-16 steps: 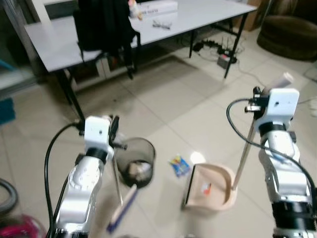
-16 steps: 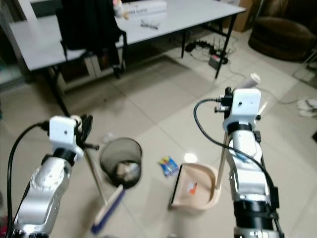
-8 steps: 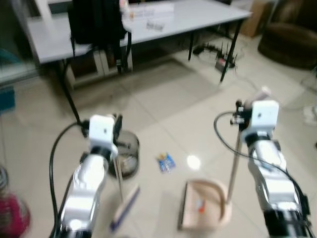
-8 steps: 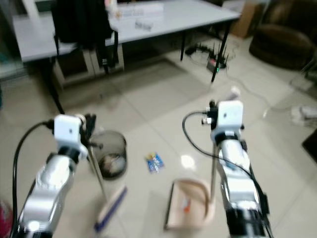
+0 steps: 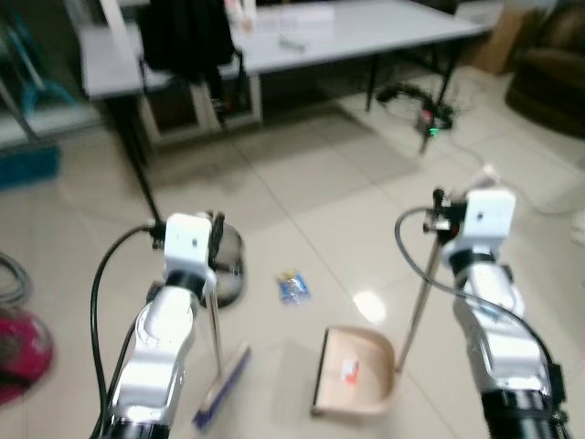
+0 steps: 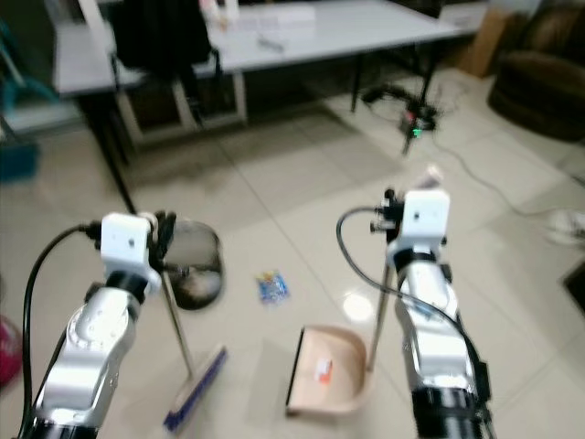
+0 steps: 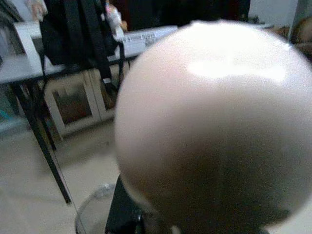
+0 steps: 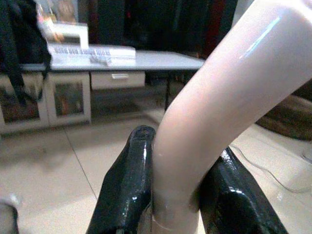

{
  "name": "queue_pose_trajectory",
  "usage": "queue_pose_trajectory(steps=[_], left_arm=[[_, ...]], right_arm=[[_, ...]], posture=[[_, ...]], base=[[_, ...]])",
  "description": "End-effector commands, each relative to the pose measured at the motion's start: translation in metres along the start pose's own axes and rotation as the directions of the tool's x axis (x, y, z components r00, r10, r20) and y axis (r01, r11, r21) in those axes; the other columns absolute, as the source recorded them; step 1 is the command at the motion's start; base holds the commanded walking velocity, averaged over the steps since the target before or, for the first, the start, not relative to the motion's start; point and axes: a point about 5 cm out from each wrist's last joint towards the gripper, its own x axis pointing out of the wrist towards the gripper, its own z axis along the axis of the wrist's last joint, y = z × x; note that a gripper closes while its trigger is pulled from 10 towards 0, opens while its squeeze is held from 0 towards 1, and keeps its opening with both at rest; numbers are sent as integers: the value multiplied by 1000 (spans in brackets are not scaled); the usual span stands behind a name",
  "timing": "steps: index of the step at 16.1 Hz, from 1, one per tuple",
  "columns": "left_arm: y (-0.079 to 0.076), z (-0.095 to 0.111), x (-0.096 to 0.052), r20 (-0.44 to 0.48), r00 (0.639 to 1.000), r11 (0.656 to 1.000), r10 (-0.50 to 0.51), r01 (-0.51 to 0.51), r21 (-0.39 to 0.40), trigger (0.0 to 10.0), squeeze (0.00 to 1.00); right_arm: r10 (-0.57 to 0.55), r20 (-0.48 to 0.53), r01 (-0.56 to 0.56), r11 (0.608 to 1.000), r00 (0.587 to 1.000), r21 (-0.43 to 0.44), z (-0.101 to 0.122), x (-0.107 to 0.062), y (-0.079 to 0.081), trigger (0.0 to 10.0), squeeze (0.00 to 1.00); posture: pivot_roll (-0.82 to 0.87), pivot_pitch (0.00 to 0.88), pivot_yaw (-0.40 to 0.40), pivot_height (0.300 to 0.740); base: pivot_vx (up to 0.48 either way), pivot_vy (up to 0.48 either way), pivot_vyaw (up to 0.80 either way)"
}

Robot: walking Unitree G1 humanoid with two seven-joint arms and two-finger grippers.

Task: Sweep floor

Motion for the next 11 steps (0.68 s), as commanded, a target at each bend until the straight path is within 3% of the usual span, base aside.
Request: queue_pose_trajectory(steps=[1, 7, 9, 11], left_arm=[[2, 10, 4, 37, 999, 1000, 2, -3, 21, 10000, 0], [2, 10, 4, 35, 999, 1000, 0, -1, 21, 10000, 0], [3, 5, 5, -14, 1000, 998, 11, -11, -67, 10000, 0], [4, 6, 6, -7, 1000, 999, 13, -13, -50, 10000, 0]], right_arm=[[1, 37, -2, 1000, 999, 11, 7, 1, 1, 10000, 0], [23, 24, -23, 999, 999, 24, 4, -1, 6, 10000, 0], [30, 23, -31, 999, 999, 26, 3, 0, 8, 10000, 0], [32, 22, -33, 999, 999, 28, 3, -1, 8, 10000, 0]], posture=[[7, 21, 23, 740], [8, 22, 17, 740], [7, 21, 17, 740], [8, 21, 17, 740]], base=[[0, -480, 0], [0, -473, 0], [0, 240, 0], [0, 480, 0]])
